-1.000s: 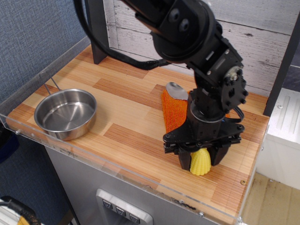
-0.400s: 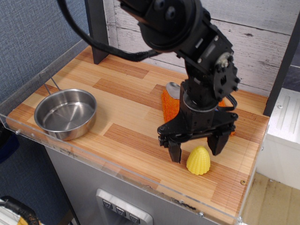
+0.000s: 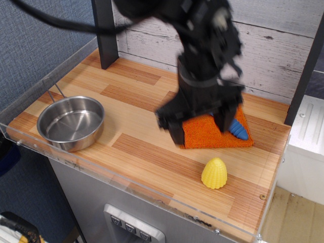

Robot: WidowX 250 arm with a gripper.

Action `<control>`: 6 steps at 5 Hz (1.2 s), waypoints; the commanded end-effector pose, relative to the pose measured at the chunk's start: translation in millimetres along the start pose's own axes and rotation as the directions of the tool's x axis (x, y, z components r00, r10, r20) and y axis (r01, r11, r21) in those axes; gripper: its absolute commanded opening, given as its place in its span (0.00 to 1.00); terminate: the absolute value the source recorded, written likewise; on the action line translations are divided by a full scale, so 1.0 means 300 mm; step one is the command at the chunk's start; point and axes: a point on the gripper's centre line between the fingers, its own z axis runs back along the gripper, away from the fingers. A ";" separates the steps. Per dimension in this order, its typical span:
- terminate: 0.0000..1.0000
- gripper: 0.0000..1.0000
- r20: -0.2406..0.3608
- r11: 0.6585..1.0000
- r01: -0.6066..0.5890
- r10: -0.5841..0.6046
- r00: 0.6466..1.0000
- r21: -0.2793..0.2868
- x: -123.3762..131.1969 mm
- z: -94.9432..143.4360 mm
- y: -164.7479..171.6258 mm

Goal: Pick up the yellow object and move it to the front right corner of the counter.

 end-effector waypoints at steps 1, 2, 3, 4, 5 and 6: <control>0.00 1.00 0.096 0.987 -0.115 0.125 0.987 -0.110 0.111 0.197 0.062; 0.00 1.00 0.140 0.987 -0.137 0.147 0.979 -0.078 0.116 0.217 0.067; 0.00 1.00 0.140 0.987 -0.137 0.147 0.979 -0.078 0.116 0.217 0.067; 0.00 1.00 0.140 0.987 -0.137 0.147 0.979 -0.078 0.116 0.217 0.067; 0.00 1.00 0.140 0.987 -0.137 0.147 0.979 -0.078 0.116 0.217 0.067; 0.00 1.00 0.140 0.987 -0.137 0.147 0.979 -0.078 0.116 0.217 0.067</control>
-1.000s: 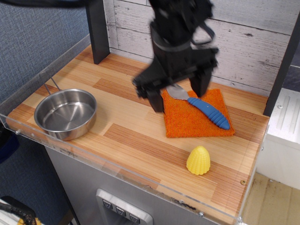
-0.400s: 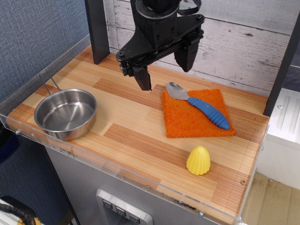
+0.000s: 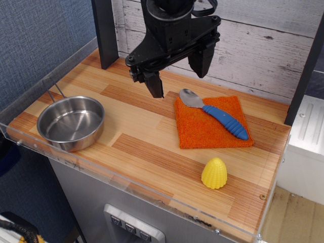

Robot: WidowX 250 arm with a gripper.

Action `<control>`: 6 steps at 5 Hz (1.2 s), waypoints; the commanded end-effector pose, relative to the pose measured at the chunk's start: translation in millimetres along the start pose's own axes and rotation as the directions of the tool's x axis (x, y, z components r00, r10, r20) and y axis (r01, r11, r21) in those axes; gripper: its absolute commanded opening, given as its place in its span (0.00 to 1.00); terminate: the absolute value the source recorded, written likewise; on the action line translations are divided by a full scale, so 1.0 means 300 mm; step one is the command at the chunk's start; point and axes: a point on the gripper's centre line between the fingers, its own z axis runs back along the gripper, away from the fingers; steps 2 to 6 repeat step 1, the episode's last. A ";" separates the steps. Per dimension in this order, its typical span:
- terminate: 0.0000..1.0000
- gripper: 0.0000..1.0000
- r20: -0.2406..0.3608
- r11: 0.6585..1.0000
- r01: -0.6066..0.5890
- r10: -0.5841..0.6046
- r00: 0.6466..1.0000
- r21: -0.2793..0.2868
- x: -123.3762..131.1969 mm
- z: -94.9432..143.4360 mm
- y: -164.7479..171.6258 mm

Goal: Pick up the yellow object and move it to the front right corner of the counter.

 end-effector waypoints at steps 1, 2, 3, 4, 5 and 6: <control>1.00 1.00 0.022 0.999 -0.003 0.004 1.000 -0.041 0.017 0.047 0.031; 1.00 1.00 0.022 0.999 -0.003 0.004 1.000 -0.041 0.017 0.047 0.031; 1.00 1.00 0.022 0.999 -0.003 0.004 1.000 -0.041 0.017 0.047 0.031; 1.00 1.00 0.022 0.999 -0.003 0.004 1.000 -0.041 0.017 0.047 0.031; 1.00 1.00 0.022 0.999 -0.003 0.004 1.000 -0.041 0.017 0.047 0.031; 1.00 1.00 0.022 0.999 -0.003 0.004 1.000 -0.041 0.017 0.047 0.031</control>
